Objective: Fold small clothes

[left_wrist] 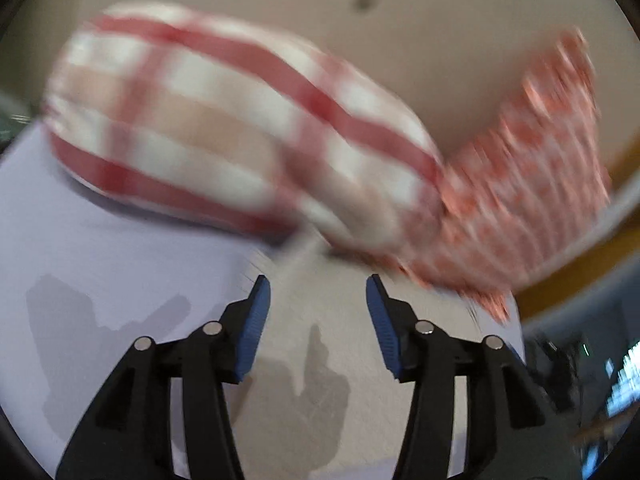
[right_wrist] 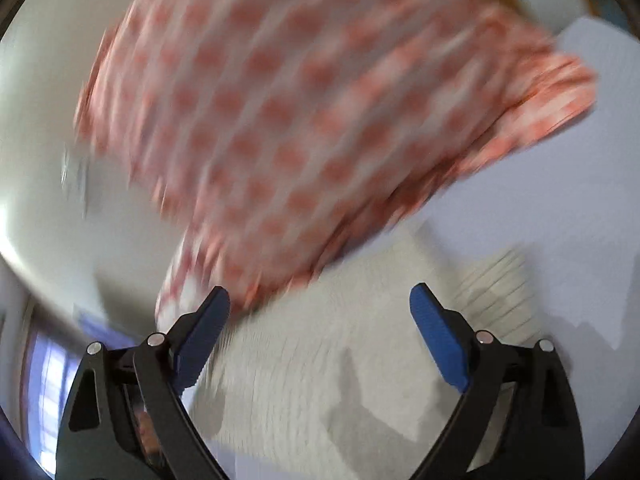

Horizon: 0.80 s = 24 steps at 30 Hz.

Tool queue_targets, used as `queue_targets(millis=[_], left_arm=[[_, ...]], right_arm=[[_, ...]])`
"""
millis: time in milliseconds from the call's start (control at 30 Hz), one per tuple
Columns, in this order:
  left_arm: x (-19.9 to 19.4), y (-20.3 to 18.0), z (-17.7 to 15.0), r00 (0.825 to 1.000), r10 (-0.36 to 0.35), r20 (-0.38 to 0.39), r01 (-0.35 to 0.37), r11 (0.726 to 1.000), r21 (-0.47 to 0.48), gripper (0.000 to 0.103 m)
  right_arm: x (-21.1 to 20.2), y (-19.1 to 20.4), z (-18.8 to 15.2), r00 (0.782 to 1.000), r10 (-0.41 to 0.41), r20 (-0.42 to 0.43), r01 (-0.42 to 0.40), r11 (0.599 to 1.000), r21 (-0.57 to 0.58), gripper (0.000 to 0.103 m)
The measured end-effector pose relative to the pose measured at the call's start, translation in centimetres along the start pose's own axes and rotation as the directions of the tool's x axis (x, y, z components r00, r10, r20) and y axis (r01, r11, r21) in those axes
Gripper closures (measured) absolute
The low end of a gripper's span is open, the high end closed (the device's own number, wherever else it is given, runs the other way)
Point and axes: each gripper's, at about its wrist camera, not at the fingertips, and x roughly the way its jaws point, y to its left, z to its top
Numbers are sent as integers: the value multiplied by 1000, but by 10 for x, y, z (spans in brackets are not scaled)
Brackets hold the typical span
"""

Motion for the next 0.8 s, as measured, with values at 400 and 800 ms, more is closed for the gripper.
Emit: queue_targets(millis=[400,800], left_arm=[[37,5,-39,989,56,-139,-52,998,30,44],[-72,62,-114,991,91,-97,-103,988,-119,35]], right_arm=[[23,23,-40,969,-234,-79,212,953,-218,14],[90,82,-113,868,-497,-10,387,689,-613,12]])
